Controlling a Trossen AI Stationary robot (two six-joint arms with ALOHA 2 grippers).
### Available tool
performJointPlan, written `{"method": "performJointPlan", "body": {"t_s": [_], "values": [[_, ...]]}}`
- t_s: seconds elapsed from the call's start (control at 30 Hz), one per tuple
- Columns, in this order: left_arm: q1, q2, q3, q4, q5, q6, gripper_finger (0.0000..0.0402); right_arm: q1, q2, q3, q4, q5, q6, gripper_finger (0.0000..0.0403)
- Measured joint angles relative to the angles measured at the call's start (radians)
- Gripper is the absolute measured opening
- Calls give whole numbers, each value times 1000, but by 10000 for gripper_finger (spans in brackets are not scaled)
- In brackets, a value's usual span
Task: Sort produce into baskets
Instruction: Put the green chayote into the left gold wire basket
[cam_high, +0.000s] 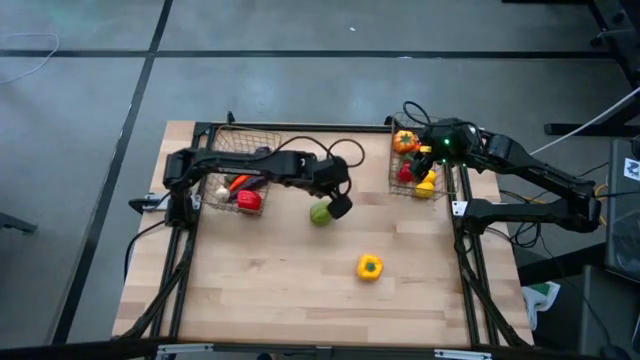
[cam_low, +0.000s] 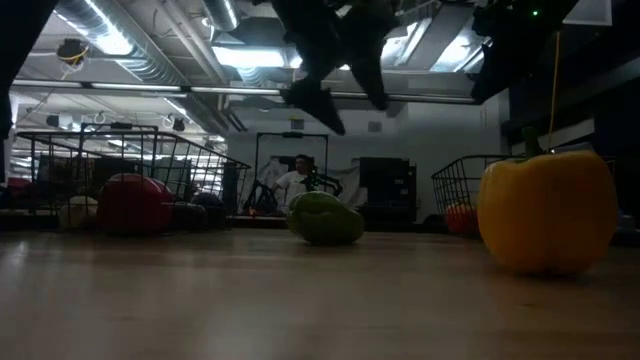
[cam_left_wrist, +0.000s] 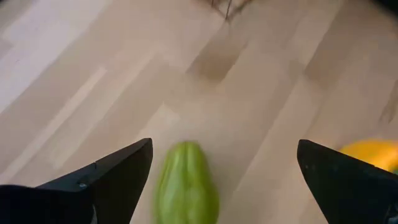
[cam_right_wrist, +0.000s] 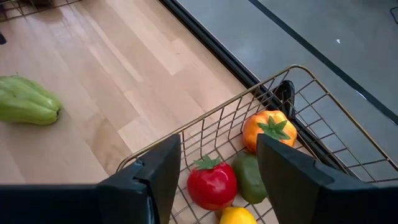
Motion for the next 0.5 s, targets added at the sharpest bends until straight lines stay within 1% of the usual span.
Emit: {"method": "performJointPlan", "body": {"t_s": [0.13, 0.23, 0.4, 0.5], "values": [[-18, 0, -3, -70, 6, 14, 393, 0, 0, 0, 0, 0, 0, 209], [-30, 1, -23, -72, 28, 31, 394, 0, 0, 0, 0, 0, 0, 209], [-37, 1, -54, -47, 36, 41, 399, 0, 0, 0, 0, 0, 0, 209], [-36, 7, -80, -16, 75, 46, 400, 0, 0, 0, 0, 0, 0, 209]]}}
